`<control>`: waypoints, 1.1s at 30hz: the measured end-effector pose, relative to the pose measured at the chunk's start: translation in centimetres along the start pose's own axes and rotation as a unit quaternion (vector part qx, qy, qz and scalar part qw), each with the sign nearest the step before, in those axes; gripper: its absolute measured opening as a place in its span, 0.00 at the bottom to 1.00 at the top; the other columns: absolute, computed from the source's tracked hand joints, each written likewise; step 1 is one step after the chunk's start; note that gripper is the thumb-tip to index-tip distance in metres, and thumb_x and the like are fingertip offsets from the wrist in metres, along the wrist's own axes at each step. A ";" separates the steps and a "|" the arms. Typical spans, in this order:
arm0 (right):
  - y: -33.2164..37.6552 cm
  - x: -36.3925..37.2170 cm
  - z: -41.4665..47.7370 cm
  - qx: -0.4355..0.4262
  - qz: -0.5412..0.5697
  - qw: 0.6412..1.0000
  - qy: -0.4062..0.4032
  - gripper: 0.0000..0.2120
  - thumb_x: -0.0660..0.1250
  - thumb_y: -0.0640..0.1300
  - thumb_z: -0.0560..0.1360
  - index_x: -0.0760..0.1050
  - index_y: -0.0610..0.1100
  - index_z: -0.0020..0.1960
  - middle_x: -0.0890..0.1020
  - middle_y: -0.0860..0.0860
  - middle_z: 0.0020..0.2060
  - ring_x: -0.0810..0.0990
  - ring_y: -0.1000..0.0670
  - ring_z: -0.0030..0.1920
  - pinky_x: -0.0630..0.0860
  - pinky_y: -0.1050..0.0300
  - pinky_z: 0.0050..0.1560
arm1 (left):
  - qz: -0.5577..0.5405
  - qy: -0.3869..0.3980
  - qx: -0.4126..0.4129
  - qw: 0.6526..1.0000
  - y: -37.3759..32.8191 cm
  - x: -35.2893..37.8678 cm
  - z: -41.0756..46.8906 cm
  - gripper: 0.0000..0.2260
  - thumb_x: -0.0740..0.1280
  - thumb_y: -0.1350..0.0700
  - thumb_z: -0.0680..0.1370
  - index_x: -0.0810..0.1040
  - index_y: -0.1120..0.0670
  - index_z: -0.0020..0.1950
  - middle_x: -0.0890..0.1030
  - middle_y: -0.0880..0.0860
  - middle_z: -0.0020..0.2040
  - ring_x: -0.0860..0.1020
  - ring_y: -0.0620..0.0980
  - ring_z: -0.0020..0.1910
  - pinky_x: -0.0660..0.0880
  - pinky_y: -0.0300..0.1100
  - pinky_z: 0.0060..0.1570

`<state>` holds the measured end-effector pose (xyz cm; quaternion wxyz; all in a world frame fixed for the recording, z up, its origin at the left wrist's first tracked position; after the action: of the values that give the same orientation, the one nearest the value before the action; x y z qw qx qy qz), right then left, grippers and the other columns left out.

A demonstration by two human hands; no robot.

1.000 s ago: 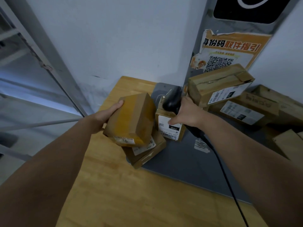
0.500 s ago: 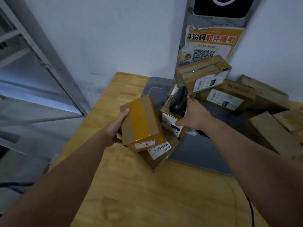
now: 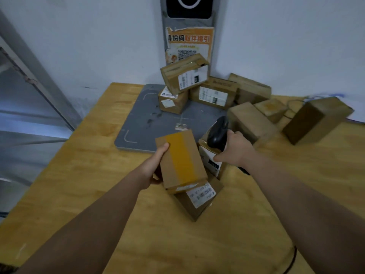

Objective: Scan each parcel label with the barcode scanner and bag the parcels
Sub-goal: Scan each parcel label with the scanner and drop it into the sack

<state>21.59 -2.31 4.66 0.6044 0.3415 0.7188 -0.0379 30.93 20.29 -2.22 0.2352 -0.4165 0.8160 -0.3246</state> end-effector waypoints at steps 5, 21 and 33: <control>-7.1 -0.5 -6.8 0.045 0.089 0.995 0.018 0.33 0.78 0.47 0.66 0.67 0.43 0.65 0.75 0.45 0.56 0.74 0.46 0.53 0.72 0.55 0.47 | 0.001 0.037 -0.010 0.999 3.6 7.7 -4.0 0.28 0.61 0.29 0.72 0.73 0.49 0.61 0.79 0.56 0.56 0.76 0.59 0.56 0.74 0.56 0.57; -22.4 3.6 -14.0 0.309 0.554 0.773 -0.034 0.19 0.74 0.45 0.72 0.73 0.40 0.59 0.79 0.43 0.49 0.78 0.41 0.49 0.77 0.41 0.53 | -0.019 -0.074 0.140 0.987 3.5 14.9 -7.3 0.17 0.55 0.44 0.83 0.63 0.49 0.70 0.75 0.52 0.52 0.76 0.49 0.45 0.71 0.43 0.36; -15.4 4.3 -15.9 0.121 0.516 0.848 -0.005 0.22 0.74 0.42 0.71 0.73 0.46 0.62 0.80 0.51 0.51 0.77 0.50 0.50 0.71 0.55 0.50 | 0.094 -0.072 0.079 0.990 4.6 17.2 -9.2 0.32 0.61 0.39 0.79 0.58 0.55 0.75 0.72 0.57 0.69 0.74 0.59 0.63 0.75 0.52 0.54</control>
<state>-0.24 -4.70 -0.46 0.4942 0.7333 0.4261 0.1912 13.17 11.09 -1.30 0.3550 -0.3406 0.8042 -0.3335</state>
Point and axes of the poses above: each hand's wrist, its own z-axis towards the middle knuckle, its own x-axis out of the palm, y = z × x, the point moved 4 cm from there along z, towards the middle knuckle
